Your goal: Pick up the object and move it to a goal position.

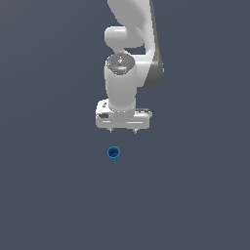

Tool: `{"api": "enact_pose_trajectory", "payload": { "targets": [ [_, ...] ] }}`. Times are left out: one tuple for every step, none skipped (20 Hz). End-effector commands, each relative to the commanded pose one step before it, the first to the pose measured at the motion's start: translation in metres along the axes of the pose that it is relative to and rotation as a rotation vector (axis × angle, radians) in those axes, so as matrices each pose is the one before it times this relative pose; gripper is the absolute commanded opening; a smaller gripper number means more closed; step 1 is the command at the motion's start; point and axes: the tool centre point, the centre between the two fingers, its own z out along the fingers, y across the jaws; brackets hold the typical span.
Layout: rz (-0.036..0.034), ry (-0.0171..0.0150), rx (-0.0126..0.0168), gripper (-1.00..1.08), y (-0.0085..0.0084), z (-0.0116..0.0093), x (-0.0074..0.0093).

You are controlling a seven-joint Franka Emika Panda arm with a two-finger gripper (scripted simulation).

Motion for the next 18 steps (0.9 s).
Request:
{"api": "enact_pose_trajectory", "payload": {
  "targets": [
    [0.0,0.0,0.0,1.0,0.00001,0.0,0.0],
    [0.0,0.0,0.0,1.0,0.00056,-0.00022,-0.00011],
    [-0.00178,-0.00096,-0.00127,1.0,0.00033,-0.00006,-0.00019],
    [-0.00203,-0.00116,-0.00147,1.0,0.0012,-0.00039,-0.0004],
    [-0.00281,-0.0017,-0.00212,1.0,0.00166,-0.00056,-0.00058],
    [-0.00333,-0.00223,-0.0027,1.0,0.00212,-0.00077,-0.00081],
    [-0.00281,-0.00223,-0.00258,1.0,0.00206,-0.00084,-0.00086],
    [-0.00188,-0.00194,-0.00215,1.0,0.00164,-0.00075,-0.00078],
    [-0.00086,-0.00154,-0.00161,1.0,0.00129,-0.00071,-0.00071],
    [0.00006,-0.00111,-0.00107,1.0,0.00088,-0.00065,-0.0006],
    [0.00081,-0.00068,-0.00057,1.0,0.00037,-0.00043,-0.0004],
    [0.00097,-0.0001,0.00001,1.0,-0.00005,-0.00015,-0.00012],
    [0.0,0.0,0.0,1.0,-0.00024,0.00036,0.00023],
    [-0.00145,0.0007,0.00052,1.0,-0.00013,0.00018,0.00024],
    [-0.00247,0.00031,0.00003,1.0,0.00007,0.00052,0.00039],
    [-0.0037,0.00031,-0.00011,1.0,0.0002,0.00066,0.00049],
    [-0.00492,0.00031,-0.00023,1.0,0.00034,0.00083,0.0006],
    [-0.00616,0.00034,-0.00033,1.0,0.00046,0.00101,0.00072]
  ]
}}
